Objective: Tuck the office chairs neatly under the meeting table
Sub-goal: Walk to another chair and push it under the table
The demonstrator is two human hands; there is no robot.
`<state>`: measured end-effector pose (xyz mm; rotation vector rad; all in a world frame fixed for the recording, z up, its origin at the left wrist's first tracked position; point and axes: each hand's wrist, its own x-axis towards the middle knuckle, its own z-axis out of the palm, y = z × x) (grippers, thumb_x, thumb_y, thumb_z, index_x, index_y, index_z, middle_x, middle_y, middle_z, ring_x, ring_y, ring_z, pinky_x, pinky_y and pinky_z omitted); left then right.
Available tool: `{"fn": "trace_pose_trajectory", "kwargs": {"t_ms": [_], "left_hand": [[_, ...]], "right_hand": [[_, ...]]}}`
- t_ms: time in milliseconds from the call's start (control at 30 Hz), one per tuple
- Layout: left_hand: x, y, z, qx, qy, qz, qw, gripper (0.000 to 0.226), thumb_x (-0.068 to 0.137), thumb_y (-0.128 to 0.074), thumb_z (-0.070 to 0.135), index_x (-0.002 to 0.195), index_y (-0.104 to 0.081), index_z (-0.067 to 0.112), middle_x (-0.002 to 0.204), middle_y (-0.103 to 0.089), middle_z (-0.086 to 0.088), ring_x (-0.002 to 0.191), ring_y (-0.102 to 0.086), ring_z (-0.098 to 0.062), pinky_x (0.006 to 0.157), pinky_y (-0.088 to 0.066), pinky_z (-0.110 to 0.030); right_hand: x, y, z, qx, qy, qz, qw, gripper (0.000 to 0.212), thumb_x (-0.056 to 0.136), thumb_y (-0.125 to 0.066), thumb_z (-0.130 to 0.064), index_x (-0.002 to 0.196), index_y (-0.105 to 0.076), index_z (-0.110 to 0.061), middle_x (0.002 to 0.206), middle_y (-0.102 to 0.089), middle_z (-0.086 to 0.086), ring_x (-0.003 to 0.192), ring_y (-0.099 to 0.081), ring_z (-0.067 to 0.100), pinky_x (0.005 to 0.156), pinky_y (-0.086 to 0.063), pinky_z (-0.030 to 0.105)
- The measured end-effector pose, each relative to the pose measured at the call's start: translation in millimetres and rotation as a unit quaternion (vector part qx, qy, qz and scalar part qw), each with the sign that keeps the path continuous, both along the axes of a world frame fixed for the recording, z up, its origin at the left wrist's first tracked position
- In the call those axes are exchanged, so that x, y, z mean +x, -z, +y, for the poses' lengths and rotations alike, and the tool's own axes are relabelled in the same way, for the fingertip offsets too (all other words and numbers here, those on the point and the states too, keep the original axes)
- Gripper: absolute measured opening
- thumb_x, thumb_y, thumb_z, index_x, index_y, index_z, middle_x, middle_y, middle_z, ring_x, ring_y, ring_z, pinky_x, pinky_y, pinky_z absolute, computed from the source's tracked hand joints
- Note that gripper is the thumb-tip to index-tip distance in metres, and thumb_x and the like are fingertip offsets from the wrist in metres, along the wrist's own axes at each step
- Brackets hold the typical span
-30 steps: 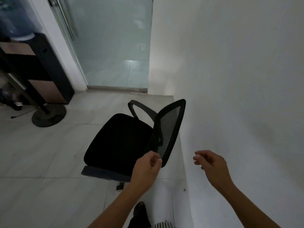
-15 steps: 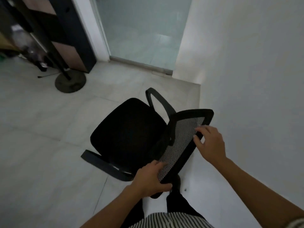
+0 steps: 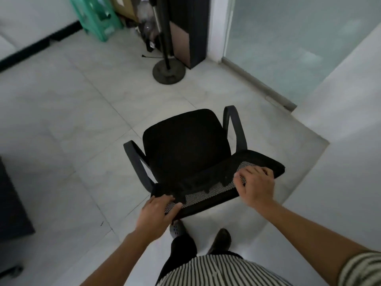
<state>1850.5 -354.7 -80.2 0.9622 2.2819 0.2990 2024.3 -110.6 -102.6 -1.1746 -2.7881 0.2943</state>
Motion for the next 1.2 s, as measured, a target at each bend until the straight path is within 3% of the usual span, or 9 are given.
{"fn": "trace_pose_trajectory", "kwargs": {"t_ms": [133, 267, 467, 833, 1033, 1200], "left_hand": [[-23.4, -0.7, 6.8, 0.028, -0.088, 0.041, 0.995, 0.047, 0.089, -0.037, 0.057, 0.113, -0.060, 0.024, 0.109, -0.066, 0.004, 0.101, -0.057, -0.017, 0.088, -0.045, -0.032], [-46.7, 5.5, 6.3, 0.059, -0.133, 0.071, 0.987, 0.060, 0.081, -0.027, 0.066, 0.105, -0.063, 0.025, 0.099, -0.068, 0.007, 0.092, -0.059, -0.015, 0.079, -0.048, -0.031], [-76.9, 7.8, 12.3, 0.100, -0.191, 0.102, 0.971, 0.053, 0.080, -0.033, 0.056, 0.095, -0.069, 0.019, 0.090, -0.071, 0.005, 0.083, -0.064, -0.016, 0.075, -0.048, -0.028], [-183.0, 4.5, 16.0, 0.059, -0.290, 0.126, 0.947, 0.051, 0.081, -0.028, 0.058, 0.095, -0.065, 0.026, 0.089, -0.066, 0.010, 0.080, -0.058, -0.009, 0.069, -0.045, -0.021], [-245.1, 7.1, 34.6, 0.003, -0.374, 0.146, 0.916, 0.030, 0.093, -0.039, 0.043, 0.098, -0.063, 0.026, 0.093, -0.066, 0.009, 0.088, -0.060, -0.013, 0.069, -0.040, -0.024], [-299.6, 0.8, 58.4, -0.037, -0.460, 0.151, 0.874, 0.036, 0.093, -0.033, 0.052, 0.087, -0.058, 0.027, 0.084, -0.064, 0.006, 0.084, -0.059, -0.017, 0.073, -0.043, -0.030]], "right_hand": [[-52.5, -3.2, 22.5, 0.014, -0.056, -0.025, 0.998, 0.044, 0.089, -0.035, -0.041, 0.073, -0.070, -0.018, 0.076, -0.069, 0.000, 0.075, -0.061, 0.021, 0.082, -0.042, 0.040], [-98.5, -0.3, 40.9, 0.024, -0.113, -0.051, 0.992, 0.045, 0.089, -0.034, -0.041, 0.074, -0.070, -0.019, 0.077, -0.069, -0.001, 0.074, -0.061, 0.019, 0.080, -0.043, 0.038], [-172.9, -0.6, 67.0, 0.020, -0.225, -0.103, 0.969, 0.051, 0.087, -0.026, -0.045, 0.083, -0.071, -0.021, 0.088, -0.069, -0.003, 0.084, -0.061, 0.020, 0.083, -0.043, 0.039], [-347.2, -3.1, 77.4, -0.032, -0.330, -0.097, 0.938, 0.060, 0.081, -0.016, -0.053, 0.093, -0.070, -0.029, 0.099, -0.068, -0.007, 0.094, -0.058, 0.015, 0.088, -0.041, 0.035], [-470.8, 0.4, 86.6, -0.032, -0.420, -0.105, 0.901, 0.046, 0.089, -0.030, -0.048, 0.097, -0.070, -0.026, 0.103, -0.067, -0.004, 0.098, -0.057, 0.017, 0.090, -0.039, 0.036], [-578.3, -1.4, 86.4, -0.013, -0.480, -0.128, 0.868, 0.044, 0.090, -0.032, -0.046, 0.098, -0.069, -0.024, 0.106, -0.067, -0.001, 0.100, -0.057, 0.020, 0.092, -0.039, 0.038]]}}
